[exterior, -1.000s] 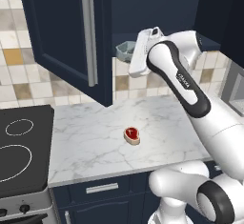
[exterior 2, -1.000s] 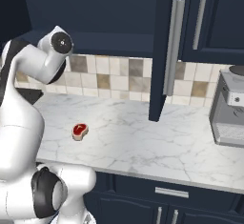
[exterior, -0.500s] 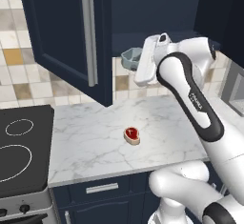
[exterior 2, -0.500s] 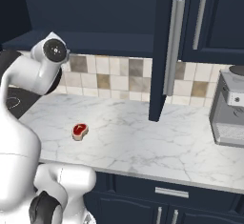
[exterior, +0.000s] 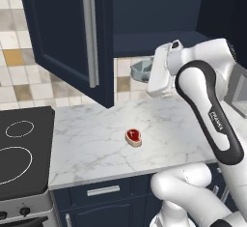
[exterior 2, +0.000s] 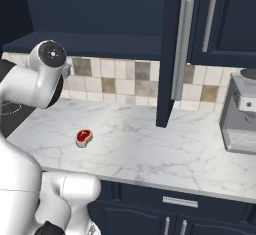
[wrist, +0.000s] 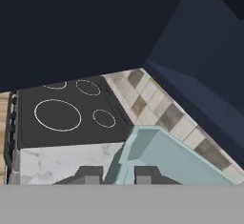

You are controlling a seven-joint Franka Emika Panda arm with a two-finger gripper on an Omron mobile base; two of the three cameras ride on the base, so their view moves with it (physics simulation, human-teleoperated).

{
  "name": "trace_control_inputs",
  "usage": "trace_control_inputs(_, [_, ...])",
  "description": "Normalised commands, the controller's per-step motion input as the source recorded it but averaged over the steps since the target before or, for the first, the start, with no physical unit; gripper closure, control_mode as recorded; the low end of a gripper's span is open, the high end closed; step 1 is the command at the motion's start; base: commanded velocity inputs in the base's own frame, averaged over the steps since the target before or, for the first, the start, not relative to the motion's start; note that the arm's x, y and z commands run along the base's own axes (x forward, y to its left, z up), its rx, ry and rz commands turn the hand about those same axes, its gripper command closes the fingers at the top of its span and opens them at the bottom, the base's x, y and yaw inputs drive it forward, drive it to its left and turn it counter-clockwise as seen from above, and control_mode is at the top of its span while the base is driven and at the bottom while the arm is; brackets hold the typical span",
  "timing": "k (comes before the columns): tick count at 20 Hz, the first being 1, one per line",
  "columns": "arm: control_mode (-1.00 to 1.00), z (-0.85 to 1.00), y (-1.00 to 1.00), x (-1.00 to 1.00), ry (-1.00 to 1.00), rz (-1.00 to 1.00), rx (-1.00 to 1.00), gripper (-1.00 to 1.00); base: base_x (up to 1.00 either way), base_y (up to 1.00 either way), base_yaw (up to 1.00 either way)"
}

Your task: Retrieve the tupperware from the cabinet, then place the raw meat into the tupperware to avoid contamination.

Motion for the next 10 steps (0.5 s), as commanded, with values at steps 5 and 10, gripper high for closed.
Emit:
trace_control_inputs(5, [-1.0,-0.28,-0.12,-0.44,0.12,0.0,0.0,1.0,0.0,0.0,0.0])
trace_control_inputs(10, [-1.0,-0.44,-0.04,-0.34,0.12,0.0,0.0,1.0,0.0,0.0,0.0])
